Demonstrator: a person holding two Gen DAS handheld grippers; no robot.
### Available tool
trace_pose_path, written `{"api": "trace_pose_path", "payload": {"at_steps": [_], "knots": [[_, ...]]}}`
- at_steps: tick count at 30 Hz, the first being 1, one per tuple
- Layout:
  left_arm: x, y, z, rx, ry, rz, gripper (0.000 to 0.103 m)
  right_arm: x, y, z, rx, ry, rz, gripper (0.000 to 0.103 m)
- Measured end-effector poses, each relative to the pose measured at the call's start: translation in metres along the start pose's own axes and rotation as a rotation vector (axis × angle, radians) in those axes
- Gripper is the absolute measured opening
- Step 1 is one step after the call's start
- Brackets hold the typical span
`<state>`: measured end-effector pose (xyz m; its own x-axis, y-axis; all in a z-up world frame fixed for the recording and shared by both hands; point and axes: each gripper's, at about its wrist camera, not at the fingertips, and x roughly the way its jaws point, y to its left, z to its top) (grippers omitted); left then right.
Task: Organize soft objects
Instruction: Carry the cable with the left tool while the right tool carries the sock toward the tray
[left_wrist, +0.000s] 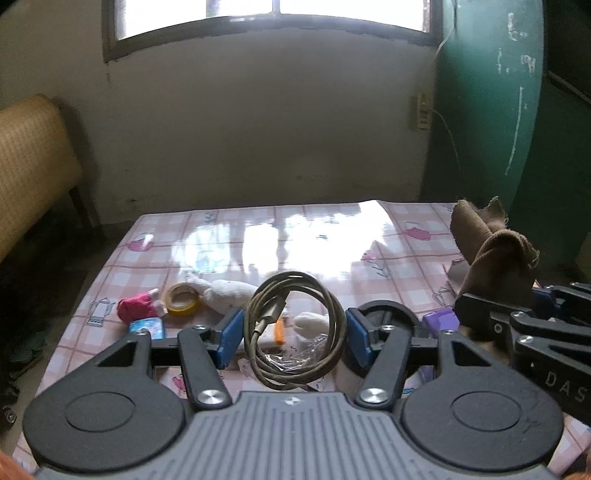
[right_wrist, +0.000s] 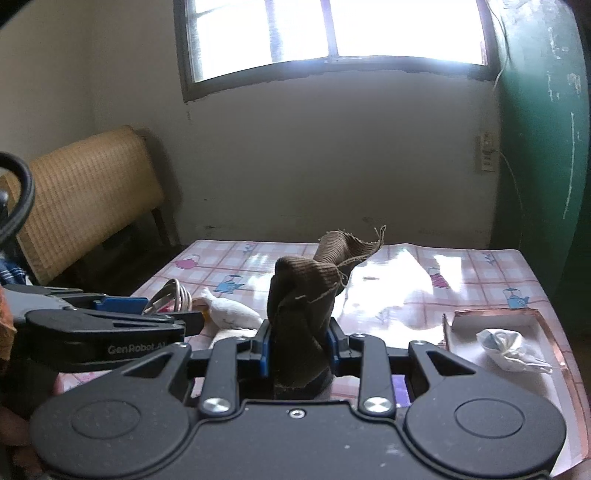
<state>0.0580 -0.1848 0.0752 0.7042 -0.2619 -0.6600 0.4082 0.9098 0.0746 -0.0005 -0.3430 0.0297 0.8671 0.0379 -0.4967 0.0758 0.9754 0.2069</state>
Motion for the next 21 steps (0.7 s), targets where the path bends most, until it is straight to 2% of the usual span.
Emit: {"api": "trace_pose_path", "payload": {"at_steps": [21], "knots": [[0.018,-0.05,-0.003,0.072,0.026,-0.08,0.061,-0.013,-0.06,-0.014,0.025,0.019,-0.123,0.035]]}}
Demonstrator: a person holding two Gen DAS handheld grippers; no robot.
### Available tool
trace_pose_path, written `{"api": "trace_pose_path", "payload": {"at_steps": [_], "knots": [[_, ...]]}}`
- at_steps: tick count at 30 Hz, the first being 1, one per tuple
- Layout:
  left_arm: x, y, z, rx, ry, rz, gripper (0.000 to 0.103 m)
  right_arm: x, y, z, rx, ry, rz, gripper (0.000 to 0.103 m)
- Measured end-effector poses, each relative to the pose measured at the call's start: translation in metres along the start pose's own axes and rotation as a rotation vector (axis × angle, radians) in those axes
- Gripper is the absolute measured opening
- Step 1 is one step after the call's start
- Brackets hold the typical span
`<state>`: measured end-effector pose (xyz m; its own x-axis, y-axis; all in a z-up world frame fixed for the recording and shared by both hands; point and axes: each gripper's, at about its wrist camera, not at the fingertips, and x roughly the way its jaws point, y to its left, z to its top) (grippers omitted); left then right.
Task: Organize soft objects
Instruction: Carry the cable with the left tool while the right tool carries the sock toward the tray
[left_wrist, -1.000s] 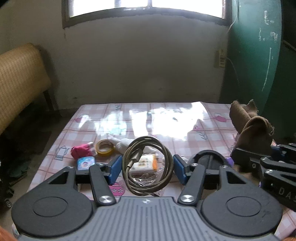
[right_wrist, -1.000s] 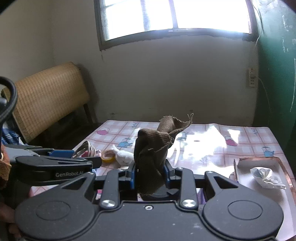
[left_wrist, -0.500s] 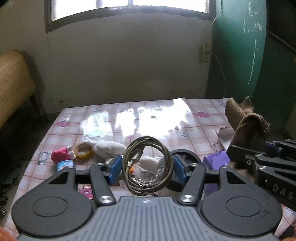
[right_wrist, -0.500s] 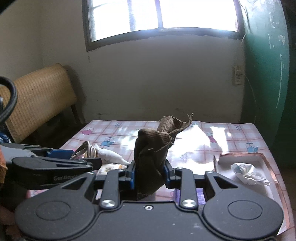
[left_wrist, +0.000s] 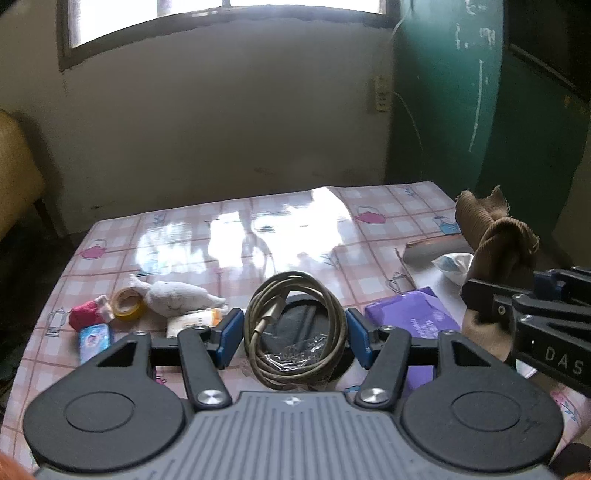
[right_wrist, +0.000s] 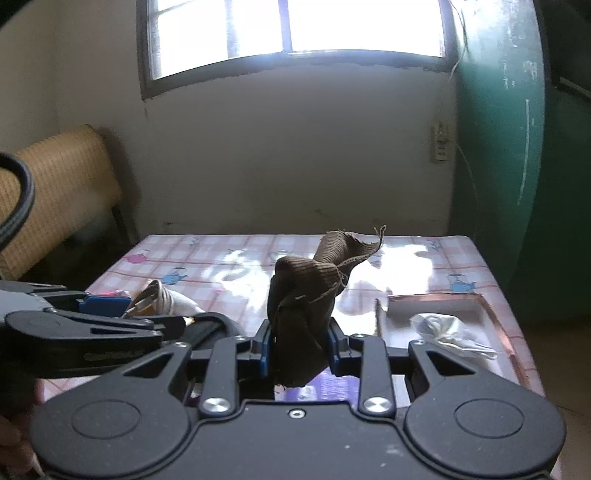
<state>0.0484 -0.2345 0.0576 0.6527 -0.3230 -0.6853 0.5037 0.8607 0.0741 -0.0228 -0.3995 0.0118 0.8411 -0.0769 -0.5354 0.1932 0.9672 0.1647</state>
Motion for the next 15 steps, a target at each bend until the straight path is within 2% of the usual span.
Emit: {"api": "trace_pose_path", "payload": {"at_steps": [15], "knots": [[0.015,-0.054,0.002,0.087,0.007,-0.099,0.061,-0.01,-0.069,-0.016,0.037,0.03,-0.128,0.035]]}}
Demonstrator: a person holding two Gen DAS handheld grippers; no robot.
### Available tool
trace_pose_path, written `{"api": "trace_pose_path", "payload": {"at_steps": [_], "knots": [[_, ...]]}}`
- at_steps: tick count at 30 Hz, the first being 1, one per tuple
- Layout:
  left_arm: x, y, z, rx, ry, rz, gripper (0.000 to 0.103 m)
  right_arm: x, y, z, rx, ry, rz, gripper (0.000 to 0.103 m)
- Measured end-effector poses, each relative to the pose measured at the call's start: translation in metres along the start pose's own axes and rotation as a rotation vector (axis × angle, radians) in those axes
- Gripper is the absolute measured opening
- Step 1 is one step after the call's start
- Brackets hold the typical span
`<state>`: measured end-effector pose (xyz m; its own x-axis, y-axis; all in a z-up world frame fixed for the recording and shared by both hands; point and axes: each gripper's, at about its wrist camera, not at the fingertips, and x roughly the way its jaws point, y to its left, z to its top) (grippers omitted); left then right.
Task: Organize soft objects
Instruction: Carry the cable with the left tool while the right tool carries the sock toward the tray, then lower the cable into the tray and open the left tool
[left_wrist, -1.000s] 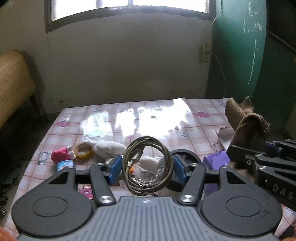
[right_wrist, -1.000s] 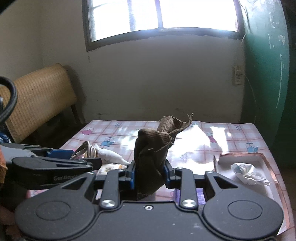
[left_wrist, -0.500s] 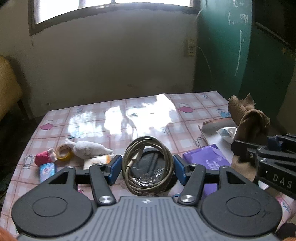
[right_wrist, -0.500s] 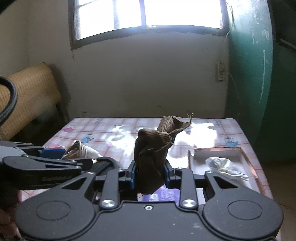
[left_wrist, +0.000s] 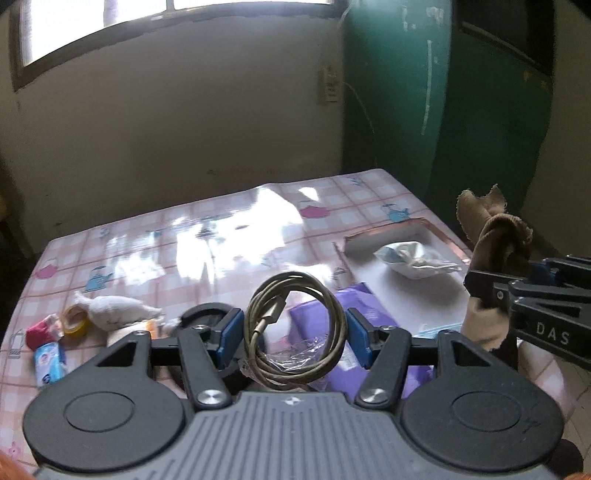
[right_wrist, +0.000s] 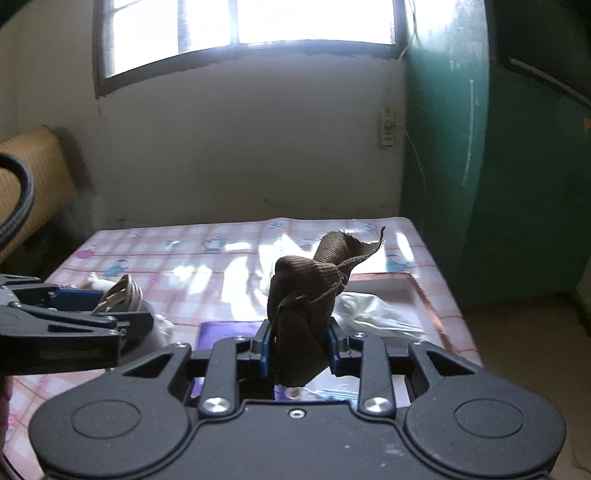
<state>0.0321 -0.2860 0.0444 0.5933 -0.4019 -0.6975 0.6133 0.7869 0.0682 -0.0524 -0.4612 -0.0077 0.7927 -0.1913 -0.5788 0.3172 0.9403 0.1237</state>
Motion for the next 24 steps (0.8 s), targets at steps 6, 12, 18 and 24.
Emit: {"api": "trace_pose_path", "payload": {"at_steps": [6,12,18,24], "knots": [[0.01,-0.026,0.003,0.031,0.01,-0.046,0.061,0.004,-0.032,-0.001,-0.004,0.017,-0.046,0.035],[0.023,-0.052,0.008,0.057,0.018,-0.088,0.061,0.013,-0.059,0.004,-0.017,0.035,-0.086,0.035],[0.042,-0.072,0.013,0.065,0.027,-0.113,0.061,0.032,-0.078,0.006,-0.035,0.066,-0.112,0.036],[0.061,-0.081,0.019,0.045,0.025,-0.151,0.062,0.05,-0.081,0.005,-0.058,0.096,-0.137,0.04]]}}
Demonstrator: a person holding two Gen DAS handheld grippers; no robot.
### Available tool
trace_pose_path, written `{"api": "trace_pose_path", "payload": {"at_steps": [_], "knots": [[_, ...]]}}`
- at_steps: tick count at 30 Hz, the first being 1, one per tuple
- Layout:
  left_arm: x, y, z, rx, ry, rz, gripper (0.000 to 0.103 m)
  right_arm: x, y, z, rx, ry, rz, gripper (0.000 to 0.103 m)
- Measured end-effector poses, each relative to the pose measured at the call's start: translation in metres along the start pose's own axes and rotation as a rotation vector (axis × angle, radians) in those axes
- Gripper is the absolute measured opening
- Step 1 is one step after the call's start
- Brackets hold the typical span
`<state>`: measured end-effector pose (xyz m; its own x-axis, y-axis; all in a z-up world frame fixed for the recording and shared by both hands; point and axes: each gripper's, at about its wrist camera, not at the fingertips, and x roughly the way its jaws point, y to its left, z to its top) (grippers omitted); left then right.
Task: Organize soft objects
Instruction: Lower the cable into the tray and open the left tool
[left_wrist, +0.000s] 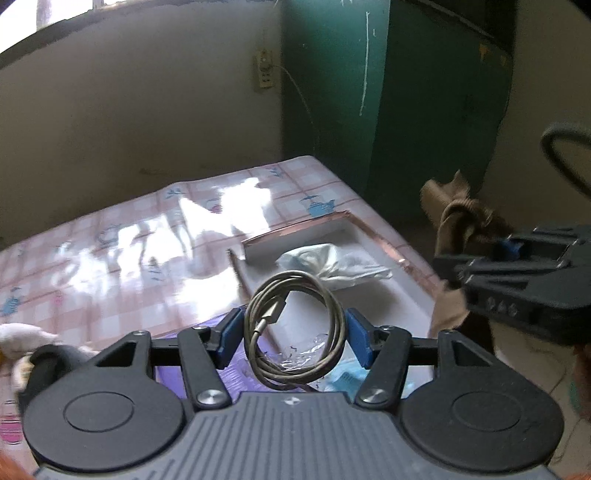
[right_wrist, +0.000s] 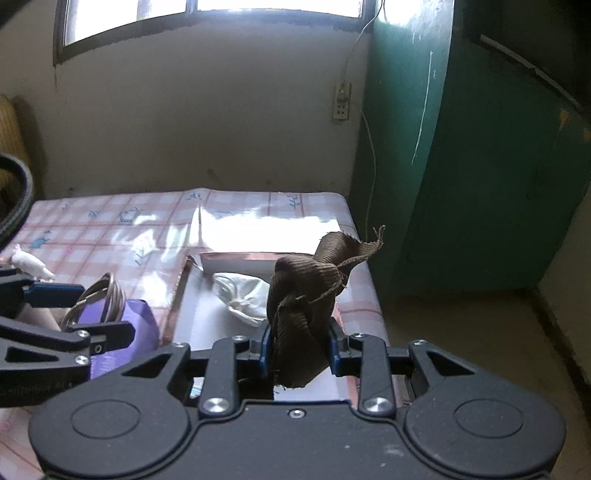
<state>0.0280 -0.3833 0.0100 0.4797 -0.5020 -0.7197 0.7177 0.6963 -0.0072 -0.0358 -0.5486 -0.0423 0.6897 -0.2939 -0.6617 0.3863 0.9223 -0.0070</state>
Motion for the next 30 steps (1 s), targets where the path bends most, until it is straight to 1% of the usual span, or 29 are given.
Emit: {"api": "trace_pose_path", "payload": {"at_steps": [2,3,4,5,6,7,8,13,15,17,20,24,27,30], "knots": [[0.007,-0.002,0.002,-0.004,-0.009,-0.022,0.062,0.006,-0.001,0.001,-0.004,0.004,0.001,0.057],[0.009,-0.003,0.003,0.0,-0.016,-0.031,0.063,0.006,-0.002,0.001,0.0,-0.004,0.007,0.073],[0.009,-0.004,0.003,0.005,-0.022,-0.034,0.071,0.006,-0.004,0.002,0.006,-0.009,0.01,0.076],[0.009,-0.004,0.003,0.009,-0.029,-0.031,0.076,0.004,-0.003,0.002,0.011,-0.011,0.011,0.076],[0.007,-0.004,0.003,0.012,-0.04,-0.031,0.078,0.002,-0.003,0.001,0.017,-0.015,0.007,0.076],[0.004,-0.003,0.003,0.011,-0.048,-0.03,0.082,-0.001,-0.004,0.001,0.025,-0.019,0.001,0.077],[0.003,-0.002,0.003,0.007,-0.05,-0.028,0.089,-0.004,-0.004,0.001,0.033,-0.024,-0.002,0.077],[-0.015,0.007,0.008,-0.012,-0.07,0.022,0.095,-0.026,0.005,0.006,0.065,-0.077,0.004,0.078],[-0.024,0.011,0.01,-0.013,-0.074,0.053,0.103,-0.036,0.01,0.008,0.078,-0.09,0.001,0.079],[-0.035,0.016,0.01,-0.024,-0.082,0.057,0.103,-0.047,0.014,0.009,0.097,-0.103,0.007,0.08],[-0.052,0.029,0.006,-0.06,-0.096,0.052,0.103,-0.06,0.027,0.013,0.092,-0.118,0.012,0.081],[-0.074,0.047,-0.004,-0.13,-0.141,0.068,0.103,-0.074,0.049,0.016,0.084,-0.13,0.035,0.083],[-0.085,0.062,-0.008,-0.157,-0.127,0.102,0.103,-0.08,0.069,0.018,0.064,-0.134,0.038,0.087],[-0.09,0.077,-0.012,-0.166,-0.086,0.145,0.103,-0.084,0.09,0.019,0.053,-0.14,0.042,0.088]]}}
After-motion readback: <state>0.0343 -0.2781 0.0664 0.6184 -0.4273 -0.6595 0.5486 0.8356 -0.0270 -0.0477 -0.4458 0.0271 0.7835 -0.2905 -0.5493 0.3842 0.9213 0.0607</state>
